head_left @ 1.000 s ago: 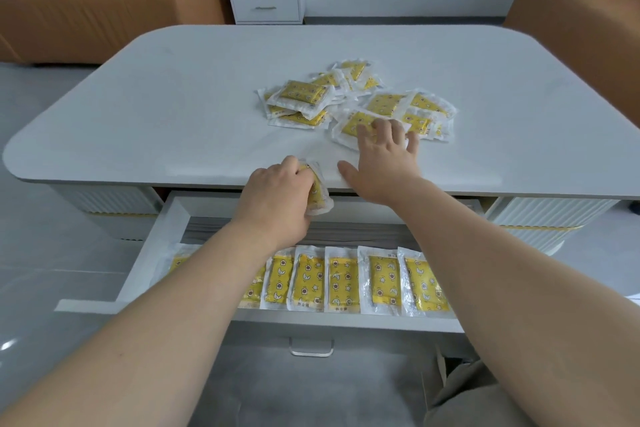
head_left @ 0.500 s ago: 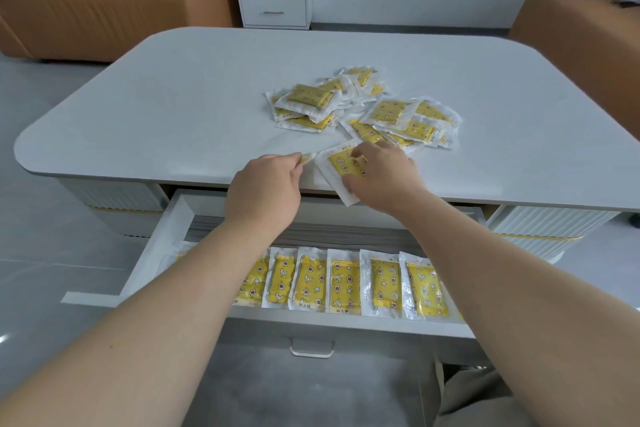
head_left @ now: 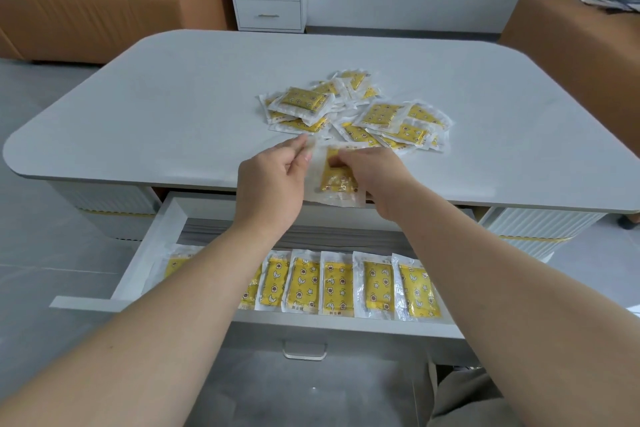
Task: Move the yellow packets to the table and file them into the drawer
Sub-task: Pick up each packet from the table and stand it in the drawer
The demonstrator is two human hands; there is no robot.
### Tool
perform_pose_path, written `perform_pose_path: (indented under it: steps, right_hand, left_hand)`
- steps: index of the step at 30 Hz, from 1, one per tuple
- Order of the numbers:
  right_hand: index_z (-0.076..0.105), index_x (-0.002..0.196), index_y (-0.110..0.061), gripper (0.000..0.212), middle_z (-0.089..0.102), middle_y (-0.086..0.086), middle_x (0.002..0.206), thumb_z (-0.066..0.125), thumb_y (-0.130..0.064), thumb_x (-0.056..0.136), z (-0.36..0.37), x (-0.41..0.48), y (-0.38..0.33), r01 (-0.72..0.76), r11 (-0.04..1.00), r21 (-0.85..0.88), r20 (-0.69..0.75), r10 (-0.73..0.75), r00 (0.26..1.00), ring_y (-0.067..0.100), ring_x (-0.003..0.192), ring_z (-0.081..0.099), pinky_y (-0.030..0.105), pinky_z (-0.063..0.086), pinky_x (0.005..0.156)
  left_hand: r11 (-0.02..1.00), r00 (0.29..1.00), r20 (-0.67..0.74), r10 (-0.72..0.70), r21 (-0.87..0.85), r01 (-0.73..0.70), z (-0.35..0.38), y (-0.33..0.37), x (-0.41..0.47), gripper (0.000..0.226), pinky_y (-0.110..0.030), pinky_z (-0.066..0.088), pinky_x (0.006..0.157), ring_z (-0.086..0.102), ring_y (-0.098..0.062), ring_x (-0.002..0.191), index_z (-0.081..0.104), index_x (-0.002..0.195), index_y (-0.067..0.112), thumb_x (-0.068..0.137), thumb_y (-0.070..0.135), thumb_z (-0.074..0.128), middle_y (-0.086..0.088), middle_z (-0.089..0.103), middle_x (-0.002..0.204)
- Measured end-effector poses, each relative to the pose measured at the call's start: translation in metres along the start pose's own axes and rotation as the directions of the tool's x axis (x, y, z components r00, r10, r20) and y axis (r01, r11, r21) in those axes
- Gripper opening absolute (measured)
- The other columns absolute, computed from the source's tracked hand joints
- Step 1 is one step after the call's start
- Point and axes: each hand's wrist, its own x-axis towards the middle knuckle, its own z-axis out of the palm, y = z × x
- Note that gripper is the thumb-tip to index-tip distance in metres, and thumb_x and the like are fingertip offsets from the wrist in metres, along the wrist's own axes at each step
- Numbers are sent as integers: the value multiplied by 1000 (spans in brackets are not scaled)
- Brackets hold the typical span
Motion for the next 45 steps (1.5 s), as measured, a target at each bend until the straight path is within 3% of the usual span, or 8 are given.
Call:
perform_pose_path:
  steps: [5,11,18,23,35,38,41,45]
  right_hand:
    - [71,112,-7,43,77,11,104,72,-46,91,-6,0,-4,-169,908,382,219,89,972,30,95,76,50,59,93]
    - [68,105,-2,13,77,17,103,70,-1,93,-15,-3,2,-136,890,434,176,64,982,32,92,77,51,62,83]
    - [64,123,5,27,71,22,121,60,-1,97,-29,-12,15,-141,923,357,447,-36,894,34,113,69,42,60,92]
    - [64,122,1,27,73,20,118,60,3,95,-44,-15,27,-123,952,280,419,-6,908,36,109,71,43,62,87]
    - [66,113,-9,36,76,17,107,70,12,85,-114,-19,65,-137,953,-272,367,234,900,35,97,75,53,60,85]
    - [68,105,-10,18,78,13,99,75,-6,89,-123,-18,82,-64,855,-515,298,249,922,30,91,76,43,63,80]
    - [65,87,-21,10,69,-3,88,74,-23,88,-129,-18,94,182,461,-869,297,190,936,18,83,68,24,50,65]
    - [62,93,-23,11,63,-6,92,72,-24,90,-127,-14,109,252,242,-937,304,206,930,17,89,61,27,47,71]
  left_hand:
    - [977,950,235,204,8,-212,3,-10,0,45,-8,37,105,57,-13,128,69,128,18,87,-2,69,0,58,143]
    - [962,966,142,-214,-144,234,-4,-2,3,62,-31,50,102,58,-9,124,66,119,28,78,-15,47,9,62,132]
    - [547,687,477,-548,-416,726,1,-3,8,33,-45,49,100,69,-25,105,77,100,19,87,48,67,-2,76,106]
    - [651,739,421,-526,-360,669,6,-7,4,7,-41,57,88,72,-27,92,76,86,16,89,11,73,-6,78,90]
    - [844,738,512,-440,-44,534,21,8,-15,15,-38,52,84,64,-24,98,64,99,13,97,28,62,-7,69,103]
    - [867,713,564,-417,10,499,28,12,-20,16,-46,54,93,66,-23,96,63,104,13,99,28,58,-8,70,104]
    - [867,685,605,-406,18,498,35,12,-24,13,-47,56,92,69,-22,96,62,108,15,101,25,56,-5,71,104]
    - [810,611,656,-443,1,586,41,10,-27,12,-46,57,92,71,-22,97,63,111,16,100,19,59,-4,73,105]
